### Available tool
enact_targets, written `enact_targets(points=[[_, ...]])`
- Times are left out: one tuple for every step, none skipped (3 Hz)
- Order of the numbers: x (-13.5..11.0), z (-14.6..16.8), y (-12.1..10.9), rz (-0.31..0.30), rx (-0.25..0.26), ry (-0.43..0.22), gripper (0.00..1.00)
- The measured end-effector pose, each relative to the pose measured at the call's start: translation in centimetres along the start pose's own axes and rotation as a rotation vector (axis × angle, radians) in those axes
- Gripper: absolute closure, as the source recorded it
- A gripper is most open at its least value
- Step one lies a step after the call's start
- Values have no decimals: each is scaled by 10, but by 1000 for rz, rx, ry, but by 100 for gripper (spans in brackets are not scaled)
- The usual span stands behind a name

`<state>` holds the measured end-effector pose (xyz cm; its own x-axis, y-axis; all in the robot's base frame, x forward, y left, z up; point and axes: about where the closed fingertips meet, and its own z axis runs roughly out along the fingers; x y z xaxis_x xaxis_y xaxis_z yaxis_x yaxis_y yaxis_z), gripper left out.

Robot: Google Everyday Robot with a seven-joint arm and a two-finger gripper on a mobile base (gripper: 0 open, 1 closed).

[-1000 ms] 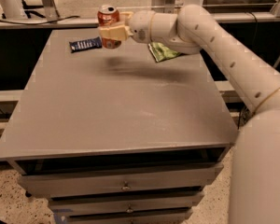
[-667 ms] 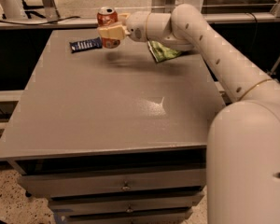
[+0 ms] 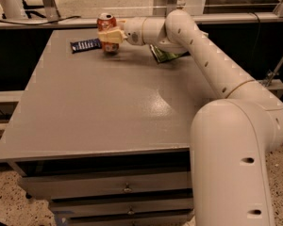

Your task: Move coke can near rxbar blueberry

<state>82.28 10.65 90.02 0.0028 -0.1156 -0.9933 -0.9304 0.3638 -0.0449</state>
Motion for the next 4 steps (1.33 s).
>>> enact_targets(points=[[10,5,-3,17,-1,4,84],[14,5,-4,31,1,1,60],[16,4,-3,42,1,-5,37],[16,3,2,51,-6,-17,15]])
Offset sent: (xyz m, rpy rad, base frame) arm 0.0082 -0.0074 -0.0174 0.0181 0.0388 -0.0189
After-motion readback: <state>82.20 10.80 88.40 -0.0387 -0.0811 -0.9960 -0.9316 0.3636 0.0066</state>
